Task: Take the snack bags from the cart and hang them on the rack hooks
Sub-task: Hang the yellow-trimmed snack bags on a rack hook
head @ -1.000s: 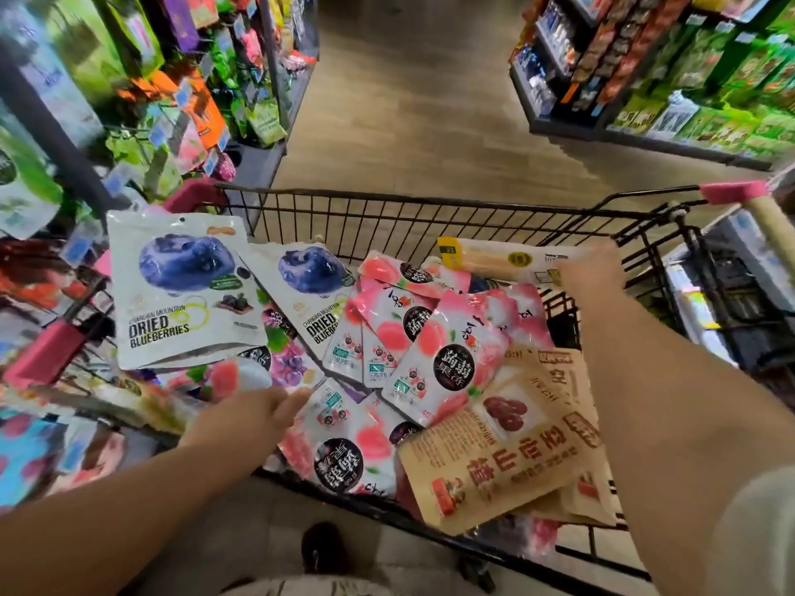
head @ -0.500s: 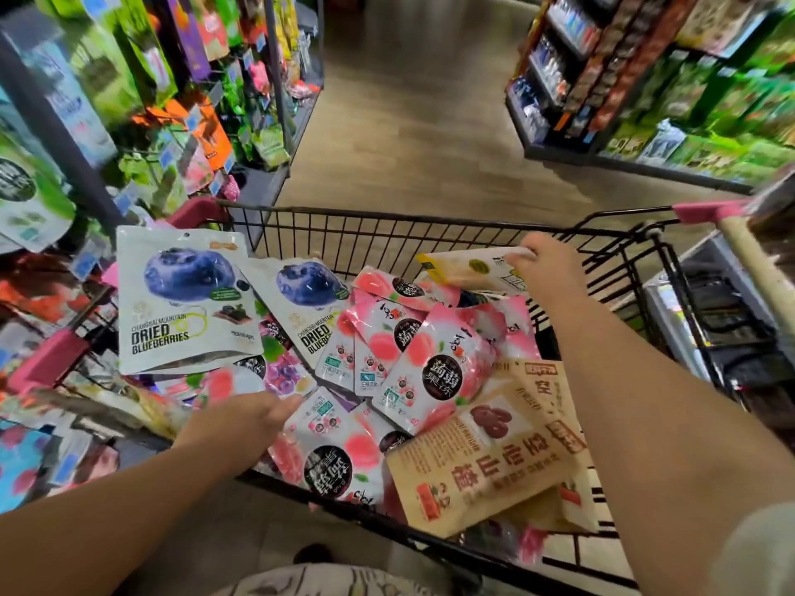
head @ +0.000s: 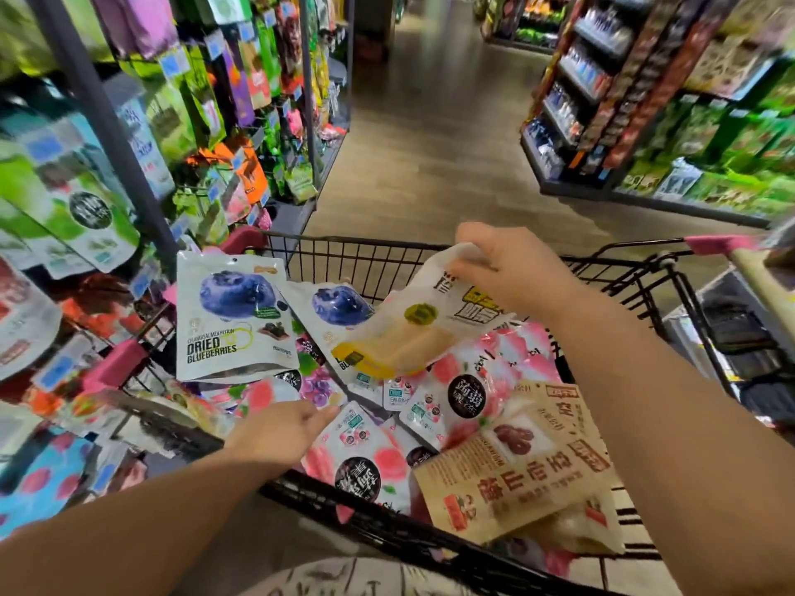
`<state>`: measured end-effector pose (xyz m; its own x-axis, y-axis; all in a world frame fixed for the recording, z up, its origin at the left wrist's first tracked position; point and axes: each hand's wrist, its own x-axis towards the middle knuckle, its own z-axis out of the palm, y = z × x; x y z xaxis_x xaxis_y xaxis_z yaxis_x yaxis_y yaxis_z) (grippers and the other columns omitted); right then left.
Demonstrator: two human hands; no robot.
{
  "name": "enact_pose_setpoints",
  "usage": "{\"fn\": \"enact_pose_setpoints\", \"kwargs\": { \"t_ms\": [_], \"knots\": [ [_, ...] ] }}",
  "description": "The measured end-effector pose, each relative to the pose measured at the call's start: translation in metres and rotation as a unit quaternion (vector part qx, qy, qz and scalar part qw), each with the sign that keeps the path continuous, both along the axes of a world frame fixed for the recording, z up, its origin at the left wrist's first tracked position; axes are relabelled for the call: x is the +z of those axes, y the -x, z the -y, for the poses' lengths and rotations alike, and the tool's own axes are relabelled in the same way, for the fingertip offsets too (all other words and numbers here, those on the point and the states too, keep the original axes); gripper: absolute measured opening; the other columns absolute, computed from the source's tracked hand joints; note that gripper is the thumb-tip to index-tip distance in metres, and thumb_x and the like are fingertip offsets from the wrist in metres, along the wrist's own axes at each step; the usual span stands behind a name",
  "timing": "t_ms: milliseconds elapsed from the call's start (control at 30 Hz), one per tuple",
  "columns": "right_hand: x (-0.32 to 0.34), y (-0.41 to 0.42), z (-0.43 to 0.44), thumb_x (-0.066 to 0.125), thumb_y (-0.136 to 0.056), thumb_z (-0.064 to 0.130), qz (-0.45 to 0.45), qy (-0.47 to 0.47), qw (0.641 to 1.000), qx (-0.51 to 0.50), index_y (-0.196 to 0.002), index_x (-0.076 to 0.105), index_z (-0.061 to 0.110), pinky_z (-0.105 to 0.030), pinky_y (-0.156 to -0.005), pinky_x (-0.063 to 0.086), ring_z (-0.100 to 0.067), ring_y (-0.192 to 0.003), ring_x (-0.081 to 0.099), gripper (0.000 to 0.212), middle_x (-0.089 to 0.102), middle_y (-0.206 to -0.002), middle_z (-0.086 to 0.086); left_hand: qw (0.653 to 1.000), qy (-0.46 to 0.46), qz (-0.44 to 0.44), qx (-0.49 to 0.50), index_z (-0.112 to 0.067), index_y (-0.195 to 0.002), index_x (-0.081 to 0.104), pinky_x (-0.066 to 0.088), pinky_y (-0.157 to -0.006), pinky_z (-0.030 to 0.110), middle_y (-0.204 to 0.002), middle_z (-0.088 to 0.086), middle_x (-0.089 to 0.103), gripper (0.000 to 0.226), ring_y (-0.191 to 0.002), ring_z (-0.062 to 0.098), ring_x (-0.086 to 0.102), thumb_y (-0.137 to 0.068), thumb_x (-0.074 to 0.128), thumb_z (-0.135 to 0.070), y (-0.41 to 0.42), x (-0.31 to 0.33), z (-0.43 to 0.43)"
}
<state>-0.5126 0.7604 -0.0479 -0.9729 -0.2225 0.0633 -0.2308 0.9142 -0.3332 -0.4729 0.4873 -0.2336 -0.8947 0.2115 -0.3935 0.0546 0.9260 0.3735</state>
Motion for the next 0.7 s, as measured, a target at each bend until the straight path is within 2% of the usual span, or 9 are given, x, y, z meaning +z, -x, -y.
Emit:
{"fn": "enact_pose_setpoints", "kwargs": {
  "t_ms": [100,233,300,367,467,500,600,633,700],
  "knots": [
    [-0.006,-0.007,0.025,0.057,-0.096,0.035,0.051,-0.053,0.996,0.055,-0.085,0.045,0.022,-0.033,-0.069,0.047,-0.023,-0.083,0.058,0.021,0.055,-0.076,0.007,0.999,-0.041,-0.006,0.02,-0.034,-0.085,0.049,0.042,-0.068,0.029,-0.071,-0.011,0.06,0.051,-0.071,0.007,0.059,-0.079,0.031,-0.081,0.0,-0.006,0.005],
    [-0.02,-0.015,0.059,0.057,-0.095,0.038,0.106,-0.12,0.976,0.149,-0.096,0.054,0.019,-0.036,-0.074,0.051,-0.021,-0.085,0.06,0.019,0.065,-0.087,0.001,0.997,-0.066,-0.037,-0.016,-0.041,-0.115,0.046,0.042,-0.074,0.028,-0.103,-0.02,0.056,0.058,-0.091,0.003,0.057,-0.073,0.044,-0.082,-0.001,-0.008,0.011],
    [-0.021,-0.017,0.075,0.058,-0.095,0.038,0.105,-0.123,0.969,0.185,-0.088,0.048,0.02,-0.033,-0.07,0.048,-0.02,-0.08,0.057,0.022,0.061,-0.084,0.003,0.996,-0.058,-0.024,-0.062,-0.037,-0.114,0.051,0.047,-0.077,0.03,-0.101,-0.016,0.06,0.07,-0.093,0.007,0.059,-0.069,0.034,-0.089,-0.002,-0.004,0.01],
    [-0.016,-0.017,0.089,0.059,-0.094,0.037,0.091,-0.115,0.968,0.203,-0.083,0.042,0.024,-0.033,-0.069,0.047,-0.018,-0.076,0.053,0.025,0.058,-0.08,0.006,0.995,-0.056,-0.012,-0.081,-0.036,-0.114,0.058,0.049,-0.082,0.034,-0.101,-0.01,0.066,0.086,-0.093,0.012,0.062,-0.062,0.021,-0.093,-0.004,0.0,0.011],
    [-0.003,-0.012,0.107,0.06,-0.094,0.039,0.052,-0.115,0.969,0.21,-0.083,0.04,0.026,-0.033,-0.071,0.048,-0.018,-0.079,0.051,0.026,0.062,-0.085,0.006,0.994,-0.098,-0.011,-0.042,-0.043,-0.11,0.058,0.047,-0.079,0.029,-0.098,-0.006,0.065,0.053,-0.091,0.014,0.061,-0.079,0.03,-0.077,-0.01,0.009,0.01],
    [0.001,-0.009,0.112,0.06,-0.094,0.04,0.037,-0.115,0.971,0.208,-0.083,0.039,0.026,-0.033,-0.071,0.049,-0.018,-0.081,0.053,0.027,0.065,-0.09,0.005,0.992,-0.124,-0.013,-0.019,-0.042,-0.106,0.058,0.046,-0.078,0.028,-0.096,-0.005,0.064,0.049,-0.091,0.015,0.061,-0.081,0.033,-0.076,-0.012,0.014,0.011],
    [0.015,0.0,0.127,0.061,-0.093,0.041,-0.031,-0.102,0.972,0.208,-0.082,0.043,0.025,-0.035,-0.073,0.051,-0.022,-0.09,0.062,0.026,0.072,-0.101,0.005,0.975,-0.209,-0.039,0.068,-0.027,-0.114,0.064,0.05,-0.088,0.034,-0.104,-0.003,0.069,0.093,-0.097,0.017,0.064,-0.064,0.022,-0.094,-0.011,0.018,0.019],
    [0.02,0.002,0.133,0.062,-0.092,0.04,-0.056,-0.084,0.973,0.207,-0.083,0.048,0.023,-0.036,-0.073,0.051,-0.023,-0.091,0.063,0.024,0.073,-0.101,0.005,0.967,-0.236,-0.05,0.089,-0.025,-0.115,0.065,0.05,-0.089,0.034,-0.105,-0.002,0.07,0.09,-0.098,0.017,0.064,-0.067,0.026,-0.09,-0.012,0.024,0.022],
    [0.028,0.009,0.144,0.067,-0.089,0.04,-0.093,-0.025,0.976,0.196,-0.087,0.058,0.018,-0.036,-0.073,0.051,-0.023,-0.091,0.064,0.024,0.074,-0.097,0.005,0.95,-0.275,-0.065,0.134,-0.019,-0.114,0.066,0.048,-0.086,0.027,-0.105,0.001,0.069,0.066,-0.099,0.016,0.062,-0.082,0.042,-0.072,-0.014,0.04,0.032]
  ]
}}
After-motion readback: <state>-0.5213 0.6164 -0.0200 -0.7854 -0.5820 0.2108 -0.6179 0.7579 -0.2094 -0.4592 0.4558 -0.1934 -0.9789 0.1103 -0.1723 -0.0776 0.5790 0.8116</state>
